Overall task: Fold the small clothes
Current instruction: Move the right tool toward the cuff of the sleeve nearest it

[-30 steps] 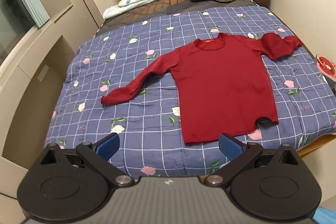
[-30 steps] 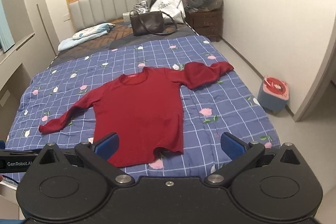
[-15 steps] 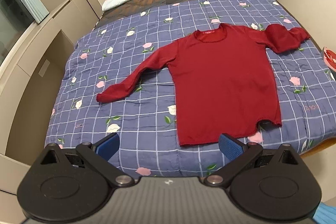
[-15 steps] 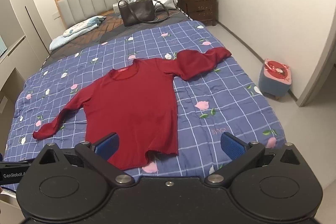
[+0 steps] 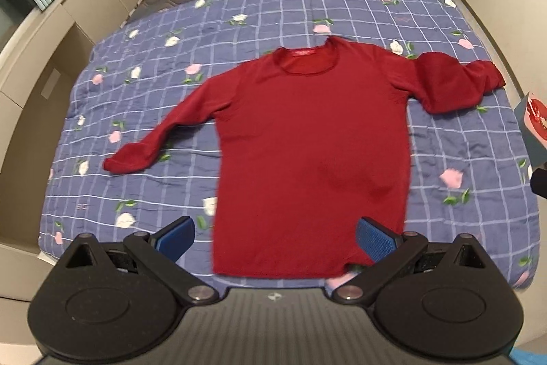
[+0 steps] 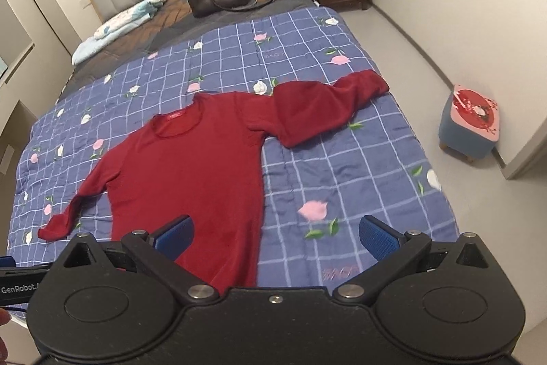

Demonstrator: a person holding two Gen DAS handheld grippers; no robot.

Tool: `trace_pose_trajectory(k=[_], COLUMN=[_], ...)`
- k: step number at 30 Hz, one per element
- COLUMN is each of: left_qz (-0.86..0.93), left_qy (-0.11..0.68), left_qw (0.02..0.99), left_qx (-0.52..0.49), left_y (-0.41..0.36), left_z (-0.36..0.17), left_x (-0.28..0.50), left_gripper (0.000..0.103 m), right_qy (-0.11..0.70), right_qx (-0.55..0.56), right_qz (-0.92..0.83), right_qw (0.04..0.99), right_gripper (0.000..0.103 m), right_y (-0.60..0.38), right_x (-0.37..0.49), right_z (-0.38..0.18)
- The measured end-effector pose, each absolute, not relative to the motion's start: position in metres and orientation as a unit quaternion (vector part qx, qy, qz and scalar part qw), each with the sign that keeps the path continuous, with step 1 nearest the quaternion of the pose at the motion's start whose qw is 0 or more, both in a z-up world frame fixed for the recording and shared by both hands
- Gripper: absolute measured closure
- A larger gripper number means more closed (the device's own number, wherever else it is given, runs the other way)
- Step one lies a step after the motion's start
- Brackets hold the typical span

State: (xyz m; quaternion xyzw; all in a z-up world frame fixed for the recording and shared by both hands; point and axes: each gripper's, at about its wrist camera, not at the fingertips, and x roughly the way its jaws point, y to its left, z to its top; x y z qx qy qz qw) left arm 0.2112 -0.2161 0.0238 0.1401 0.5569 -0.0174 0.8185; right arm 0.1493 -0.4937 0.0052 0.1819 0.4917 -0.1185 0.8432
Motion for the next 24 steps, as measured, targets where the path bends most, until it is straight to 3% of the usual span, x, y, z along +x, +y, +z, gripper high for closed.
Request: trace_pose_trajectory(k=[12, 24], left_qz=[-0.047, -0.034], left_qy=[0.595, 0.623], left_qw=[0.788, 0.766], left_qx=[0.152, 0.152], left_y=[-0.342, -0.393], left_z=[-0.011, -0.09], left_x=[0.271, 0.303], left_gripper=[0.0, 0.0], right_qy=[0.541, 0.571], right_qx=[0.191, 0.182], right_qz=[-0.105, -0.136], right_qw=[0.812, 0.789], right_gripper=[0.0, 0.0], right_y=[-0.603, -0.676], right_x=[0.218, 0.27], right_z=[-0.064, -0.146])
